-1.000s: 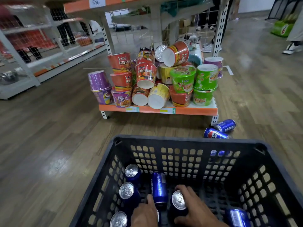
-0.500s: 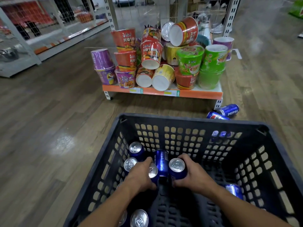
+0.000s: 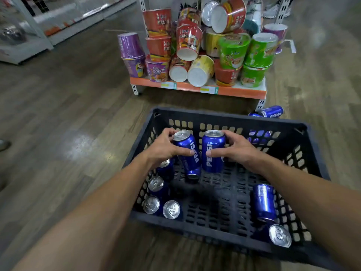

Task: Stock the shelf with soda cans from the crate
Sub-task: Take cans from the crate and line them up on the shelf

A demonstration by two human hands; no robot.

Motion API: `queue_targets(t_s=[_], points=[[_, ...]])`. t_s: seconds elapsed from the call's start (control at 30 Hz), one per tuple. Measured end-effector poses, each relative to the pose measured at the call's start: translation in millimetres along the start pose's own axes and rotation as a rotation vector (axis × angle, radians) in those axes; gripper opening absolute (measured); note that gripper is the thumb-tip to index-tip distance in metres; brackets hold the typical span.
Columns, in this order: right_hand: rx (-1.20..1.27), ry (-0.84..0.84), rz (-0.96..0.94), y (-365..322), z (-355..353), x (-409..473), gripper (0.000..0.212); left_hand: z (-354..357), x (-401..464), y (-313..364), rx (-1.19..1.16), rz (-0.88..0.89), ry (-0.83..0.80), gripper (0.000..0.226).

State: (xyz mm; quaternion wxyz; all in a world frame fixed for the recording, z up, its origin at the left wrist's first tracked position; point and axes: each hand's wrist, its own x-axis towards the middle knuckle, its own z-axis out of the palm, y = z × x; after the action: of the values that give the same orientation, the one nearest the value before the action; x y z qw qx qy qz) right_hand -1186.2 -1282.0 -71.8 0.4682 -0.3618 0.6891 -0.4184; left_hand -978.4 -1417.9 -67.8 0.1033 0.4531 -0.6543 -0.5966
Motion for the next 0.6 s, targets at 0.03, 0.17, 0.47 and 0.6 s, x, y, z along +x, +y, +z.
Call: queue_targets(t_s=[0.03,0.17,0.47,0.6], points=[[0.013,0.026,0.003,-11,-2,-5,0.067,-2,-5,8,-0.051,0.004,0.001,0.096],[0.023,0.096,0.032,-58,-11,-30,0.060,-7,-33,44,-0.053,0.015,0.024,0.097],[-0.056,0.058,0.191,-169,-26,-123,0.064,-16,-126,132,0.064,-0.036,-0.033,0.071],[-0.155,0.027,0.187,-245,-40,-158,0.066,-36,-159,199,0.121,-0.037,-0.028,0.071]])
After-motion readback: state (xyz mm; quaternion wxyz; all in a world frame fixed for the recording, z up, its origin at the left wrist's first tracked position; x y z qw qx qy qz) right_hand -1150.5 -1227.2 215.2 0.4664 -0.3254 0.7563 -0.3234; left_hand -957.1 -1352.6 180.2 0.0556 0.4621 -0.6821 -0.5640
